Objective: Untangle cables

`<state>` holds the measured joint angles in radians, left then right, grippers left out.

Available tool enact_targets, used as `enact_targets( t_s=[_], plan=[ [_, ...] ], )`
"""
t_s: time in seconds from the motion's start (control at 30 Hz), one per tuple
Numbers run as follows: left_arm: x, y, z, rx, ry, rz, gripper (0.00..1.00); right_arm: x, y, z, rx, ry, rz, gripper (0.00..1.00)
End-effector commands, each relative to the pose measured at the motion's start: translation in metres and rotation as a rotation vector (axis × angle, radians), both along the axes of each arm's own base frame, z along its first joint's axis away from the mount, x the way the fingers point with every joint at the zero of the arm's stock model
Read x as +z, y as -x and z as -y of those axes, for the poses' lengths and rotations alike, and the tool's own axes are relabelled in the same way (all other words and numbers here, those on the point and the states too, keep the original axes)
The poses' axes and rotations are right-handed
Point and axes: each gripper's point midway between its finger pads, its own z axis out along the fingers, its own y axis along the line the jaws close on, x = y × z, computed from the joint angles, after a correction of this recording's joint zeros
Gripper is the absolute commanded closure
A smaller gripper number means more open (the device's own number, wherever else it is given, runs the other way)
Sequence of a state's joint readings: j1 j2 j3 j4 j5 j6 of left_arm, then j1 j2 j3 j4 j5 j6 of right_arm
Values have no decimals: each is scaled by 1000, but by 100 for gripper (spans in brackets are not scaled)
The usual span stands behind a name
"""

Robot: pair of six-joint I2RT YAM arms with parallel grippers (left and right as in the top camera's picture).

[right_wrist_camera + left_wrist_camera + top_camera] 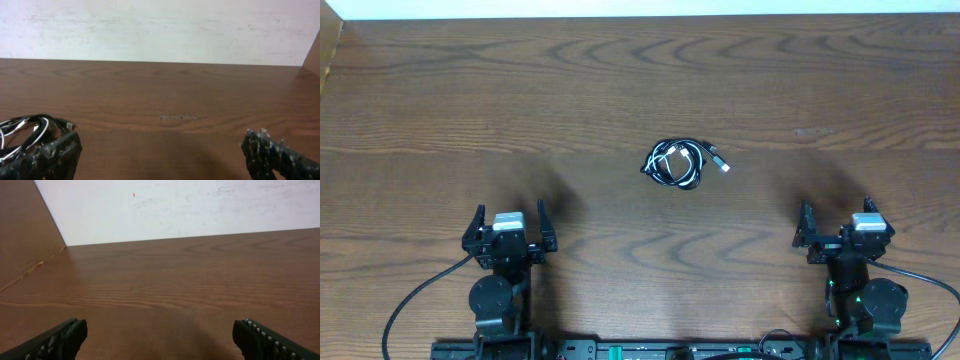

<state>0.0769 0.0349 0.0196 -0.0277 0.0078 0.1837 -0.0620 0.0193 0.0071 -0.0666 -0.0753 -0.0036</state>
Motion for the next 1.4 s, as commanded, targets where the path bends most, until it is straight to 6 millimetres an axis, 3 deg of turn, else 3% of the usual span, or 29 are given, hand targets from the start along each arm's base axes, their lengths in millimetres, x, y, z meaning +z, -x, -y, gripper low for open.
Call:
enact_targets(
  t_s=[0.0, 0.53, 0.8, 1.0, 1.17, 1.37],
  plan=[
    [-18, 2, -8, 45, 3, -57, 2, -1, 0, -3, 12, -18, -2, 1],
    [14, 6, -7, 50, 32, -37, 2, 4, 0, -12, 69, -21, 18, 1],
    [42, 5, -7, 50, 34, -66, 2, 10, 0, -14, 77, -19, 35, 1],
    [65, -2, -8, 50, 38, -91, 2, 19, 2, -19, 109, -19, 53, 1],
    [71, -10, -8, 48, 43, -154, 2, 33, 4, -26, 151, -19, 71, 1],
    [83, -22, 11, -60, 86, -211, 2, 56, -2, -28, 165, -24, 37, 1]
  ],
)
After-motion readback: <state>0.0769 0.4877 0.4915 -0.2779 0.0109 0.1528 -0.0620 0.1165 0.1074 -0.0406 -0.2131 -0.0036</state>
